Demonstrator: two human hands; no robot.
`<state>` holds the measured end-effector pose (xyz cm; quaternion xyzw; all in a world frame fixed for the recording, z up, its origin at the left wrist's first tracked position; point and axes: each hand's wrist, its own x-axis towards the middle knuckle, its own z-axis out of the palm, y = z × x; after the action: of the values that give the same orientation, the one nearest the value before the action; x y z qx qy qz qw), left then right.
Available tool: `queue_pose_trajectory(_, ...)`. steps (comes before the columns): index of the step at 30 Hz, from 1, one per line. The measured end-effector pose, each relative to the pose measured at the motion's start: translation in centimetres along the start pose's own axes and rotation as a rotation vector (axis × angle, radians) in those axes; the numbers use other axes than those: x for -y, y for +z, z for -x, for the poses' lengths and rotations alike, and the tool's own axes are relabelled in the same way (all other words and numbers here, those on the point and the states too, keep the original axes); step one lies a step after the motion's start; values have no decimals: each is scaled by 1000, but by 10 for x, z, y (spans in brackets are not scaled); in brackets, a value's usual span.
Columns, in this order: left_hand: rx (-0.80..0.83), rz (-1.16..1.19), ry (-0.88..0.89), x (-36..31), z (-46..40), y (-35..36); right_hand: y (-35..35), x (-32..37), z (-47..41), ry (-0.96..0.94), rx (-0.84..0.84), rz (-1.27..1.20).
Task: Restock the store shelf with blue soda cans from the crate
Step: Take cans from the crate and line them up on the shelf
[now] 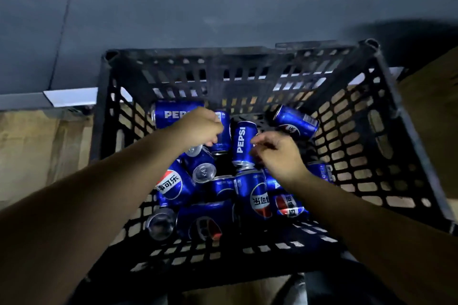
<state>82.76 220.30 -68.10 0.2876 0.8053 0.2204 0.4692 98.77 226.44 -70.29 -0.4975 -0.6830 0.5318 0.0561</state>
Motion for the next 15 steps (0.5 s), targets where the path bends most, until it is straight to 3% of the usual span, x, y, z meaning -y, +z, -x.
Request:
queue_pose_trajectory(4, 75, -106, 33, 7, -17, 27, 12, -17, -15, -40, 96, 275)
queue_pose_trajectory(10, -12, -281, 153, 20, -30, 42, 26, -14, -45, 47, -90, 309)
queue_pose_trajectory(12, -90, -295, 232, 20, -34, 45, 31, -14, -56, 75, -90, 346)
queue_pose_trajectory(15, -280, -125, 343, 19, -38, 54, 38, -20, -69, 58, -158, 425)
